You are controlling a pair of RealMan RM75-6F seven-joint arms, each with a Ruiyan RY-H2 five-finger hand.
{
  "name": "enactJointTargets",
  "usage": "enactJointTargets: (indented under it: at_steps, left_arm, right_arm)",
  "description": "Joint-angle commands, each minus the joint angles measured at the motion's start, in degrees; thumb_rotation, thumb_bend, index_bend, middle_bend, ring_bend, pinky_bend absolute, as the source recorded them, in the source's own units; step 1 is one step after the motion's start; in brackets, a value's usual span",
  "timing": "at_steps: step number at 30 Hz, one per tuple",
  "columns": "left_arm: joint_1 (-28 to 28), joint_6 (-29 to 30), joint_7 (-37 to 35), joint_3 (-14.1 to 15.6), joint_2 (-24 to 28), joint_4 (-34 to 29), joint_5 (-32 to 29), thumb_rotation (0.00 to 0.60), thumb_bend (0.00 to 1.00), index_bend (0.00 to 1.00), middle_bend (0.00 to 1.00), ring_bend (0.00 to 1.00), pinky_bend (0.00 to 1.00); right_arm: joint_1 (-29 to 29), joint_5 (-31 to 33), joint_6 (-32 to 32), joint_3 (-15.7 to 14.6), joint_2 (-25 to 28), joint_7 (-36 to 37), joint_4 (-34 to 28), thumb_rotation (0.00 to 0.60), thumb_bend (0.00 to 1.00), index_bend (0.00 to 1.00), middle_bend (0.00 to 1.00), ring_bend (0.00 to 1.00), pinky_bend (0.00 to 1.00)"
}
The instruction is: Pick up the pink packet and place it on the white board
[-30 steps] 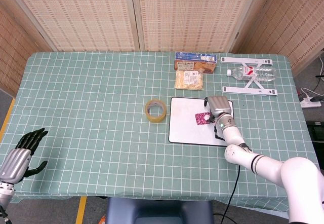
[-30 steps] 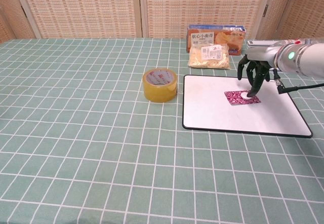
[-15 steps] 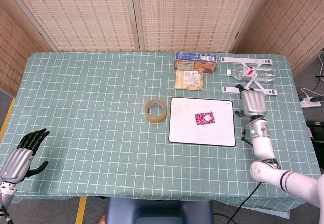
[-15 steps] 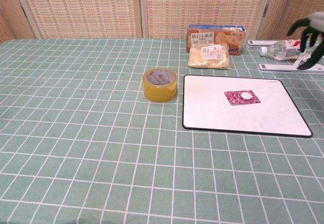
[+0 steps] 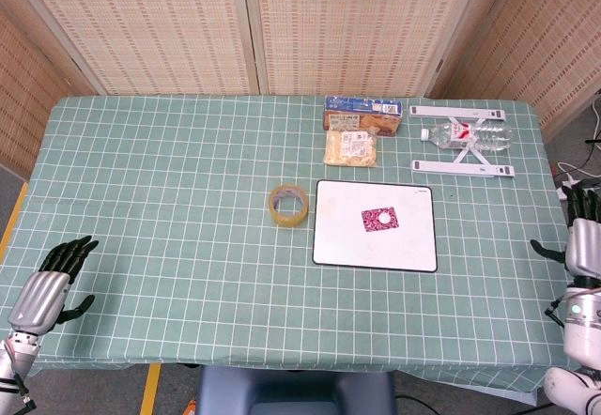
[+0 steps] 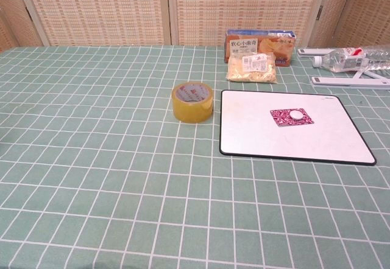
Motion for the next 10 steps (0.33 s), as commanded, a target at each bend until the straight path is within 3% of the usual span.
enactJointTargets:
  at_steps: [1, 10]
  left_arm:
    - [-0.1, -0.1, -0.2, -0.1, 0.0, 0.1, -0.1, 0.600, 0.27, 0.00, 0.00, 0.00, 0.00]
    - [-0.1, -0.2, -1.0, 0.0, 0.1, 0.3, 0.0, 0.600, 0.27, 0.00, 0.00, 0.00, 0.00]
  right_arm:
    - [-4.0, -4.2, 0.1, 1.0, -5.0, 5.0, 8.3, 0.600, 0.00, 0.12, 0.06, 0.00, 0.18]
    - [-4.3, -7.9, -1.2, 3.1, -7.3, 6.6, 12.8, 0.600, 0.00, 0.15, 0.06, 0.00, 0.17]
